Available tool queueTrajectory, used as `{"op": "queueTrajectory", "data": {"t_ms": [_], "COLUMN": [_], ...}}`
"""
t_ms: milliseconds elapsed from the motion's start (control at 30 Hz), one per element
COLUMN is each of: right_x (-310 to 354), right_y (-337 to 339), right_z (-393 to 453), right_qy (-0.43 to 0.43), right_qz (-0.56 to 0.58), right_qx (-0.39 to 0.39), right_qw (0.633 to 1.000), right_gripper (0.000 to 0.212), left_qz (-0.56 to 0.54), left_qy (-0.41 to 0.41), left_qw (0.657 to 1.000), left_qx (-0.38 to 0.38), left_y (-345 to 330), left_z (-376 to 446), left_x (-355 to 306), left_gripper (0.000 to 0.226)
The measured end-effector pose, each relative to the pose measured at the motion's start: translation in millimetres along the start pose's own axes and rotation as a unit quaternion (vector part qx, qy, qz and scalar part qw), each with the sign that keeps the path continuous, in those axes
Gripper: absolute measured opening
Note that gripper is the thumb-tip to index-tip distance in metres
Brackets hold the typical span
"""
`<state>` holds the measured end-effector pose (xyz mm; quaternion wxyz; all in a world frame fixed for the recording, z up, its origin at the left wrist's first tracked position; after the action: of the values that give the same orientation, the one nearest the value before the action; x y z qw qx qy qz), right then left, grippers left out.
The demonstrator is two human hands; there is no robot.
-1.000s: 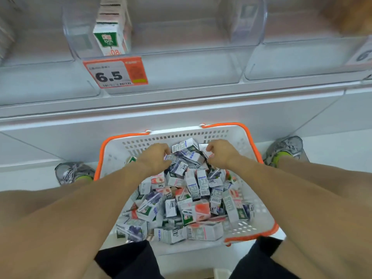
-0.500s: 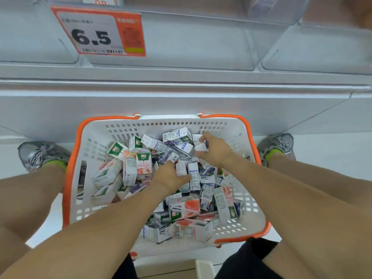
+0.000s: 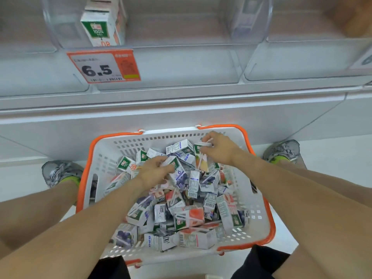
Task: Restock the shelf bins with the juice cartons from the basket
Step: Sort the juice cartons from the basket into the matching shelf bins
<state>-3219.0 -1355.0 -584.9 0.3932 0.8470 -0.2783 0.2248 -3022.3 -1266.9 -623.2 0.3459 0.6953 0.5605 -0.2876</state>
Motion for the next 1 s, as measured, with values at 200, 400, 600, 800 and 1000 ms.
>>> {"op": "queueTrajectory", "data": {"t_ms": [200, 400, 600, 800, 1000], "right_x": [60.6, 135.9, 164.8, 193.5, 224.9], "right_y": [26.3, 42.7, 42.6, 39.4, 51.1], "right_z": [-21.3, -51.8, -75.5, -101.4, -110.6], "right_qy": [0.043, 0.123, 0.131, 0.146, 0.188], "right_qz": [0.148, 0.211, 0.253, 0.257, 0.251], "right_qx": [0.023, 0.047, 0.001, 0.008, 0.073], "right_qw": [0.988, 0.968, 0.959, 0.955, 0.947], "right_gripper": [0.014, 0.021, 0.036, 0.039, 0.037], "left_qz": [-0.207, -0.186, -0.021, 0.057, 0.016], "left_qy": [-0.043, -0.080, -0.181, -0.164, -0.204], "left_qw": [0.977, 0.979, 0.983, 0.985, 0.979], "left_qx": [0.040, -0.004, 0.006, -0.011, 0.012], "left_y": [20.5, 48.3, 68.8, 94.6, 125.5], "left_z": [-21.5, -44.7, -80.1, -101.1, -113.9], "left_x": [-75.5, -133.6, -181.4, -195.5, -216.7], "left_gripper": [0.028, 0.039, 0.050, 0.041, 0.040]}}
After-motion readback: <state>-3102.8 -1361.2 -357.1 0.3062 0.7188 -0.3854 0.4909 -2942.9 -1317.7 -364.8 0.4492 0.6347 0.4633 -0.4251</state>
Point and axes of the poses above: each hand's wrist, its own z-axis towards the middle knuckle, its own y-axis out of the back of the hand, x = y × z, the point moved 10 cm from there along z, towards the middle knuckle, and after that the axes turned 6 degrees about -y, right-handed, at the moved point
